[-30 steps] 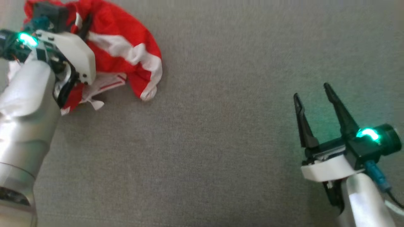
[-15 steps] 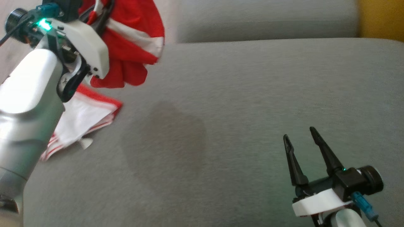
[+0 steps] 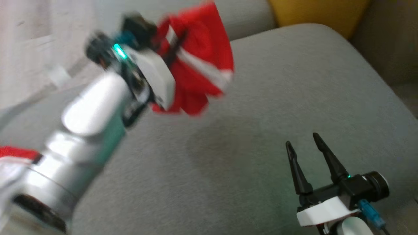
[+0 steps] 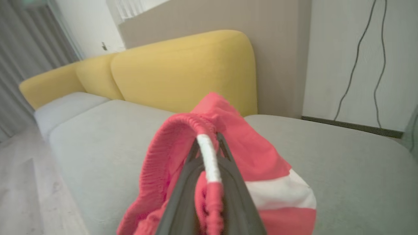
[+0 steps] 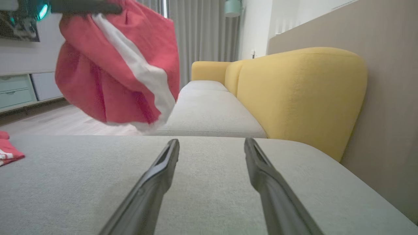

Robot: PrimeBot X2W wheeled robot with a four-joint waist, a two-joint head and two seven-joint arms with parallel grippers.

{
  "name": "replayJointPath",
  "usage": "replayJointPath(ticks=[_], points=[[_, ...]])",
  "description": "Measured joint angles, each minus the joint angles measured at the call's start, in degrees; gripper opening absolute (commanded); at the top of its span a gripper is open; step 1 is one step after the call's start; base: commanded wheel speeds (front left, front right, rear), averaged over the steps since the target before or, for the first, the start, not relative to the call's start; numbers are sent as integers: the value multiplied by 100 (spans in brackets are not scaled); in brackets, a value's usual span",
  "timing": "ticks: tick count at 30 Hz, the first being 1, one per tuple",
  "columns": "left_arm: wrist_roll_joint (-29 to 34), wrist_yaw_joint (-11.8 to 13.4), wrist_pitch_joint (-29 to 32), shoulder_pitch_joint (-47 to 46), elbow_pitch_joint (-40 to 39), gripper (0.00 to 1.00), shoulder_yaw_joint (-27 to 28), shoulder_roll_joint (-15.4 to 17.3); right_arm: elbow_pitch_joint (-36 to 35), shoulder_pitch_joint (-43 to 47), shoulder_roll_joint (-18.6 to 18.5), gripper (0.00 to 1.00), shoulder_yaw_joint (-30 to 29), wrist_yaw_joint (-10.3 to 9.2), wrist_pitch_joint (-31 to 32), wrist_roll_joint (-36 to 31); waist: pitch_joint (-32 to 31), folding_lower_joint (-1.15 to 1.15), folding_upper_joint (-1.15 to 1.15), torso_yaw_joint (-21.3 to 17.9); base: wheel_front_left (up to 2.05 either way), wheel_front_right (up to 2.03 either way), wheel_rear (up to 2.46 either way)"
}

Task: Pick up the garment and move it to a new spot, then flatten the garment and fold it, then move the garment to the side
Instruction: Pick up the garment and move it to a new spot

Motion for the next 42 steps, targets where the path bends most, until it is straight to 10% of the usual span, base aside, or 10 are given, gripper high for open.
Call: replayJointPath(ticks=[15,16,17,18,25,32,42], points=[[499,319,-1645,1380,1886,0,-740,-1011,-81,-263,1,100,272,0,0,192,894,3,0,-580,0,0,0],[500,316,-1742,1404,1967,23,-748,-1067,-76,-265,0,100,275,0,0,199,893,3,0,-562,0,0,0],[500,319,-1822,1423,2028,85,-755,-1112,-57,-259,1,100,279,0,0,199,873,2,0,-543,0,0,0],[501,361,-1942,1437,2073,100,-746,-1162,-38,-247,1,100,276,0,0,199,837,2,0,-515,0,0,0],[489,847,-2313,1724,1782,100,-330,-1267,21,-106,1,100,186,0,0,181,375,0,0,-224,0,0,0],[1090,1793,-2321,2890,-46,100,809,-905,76,249,1,100,-49,0,0,183,8,-1,0,391,0,0,0],[2234,2436,-2328,5027,-2012,100,1884,-446,88,572,8,100,-297,0,1,233,-416,0,0,1301,0,0,0]])
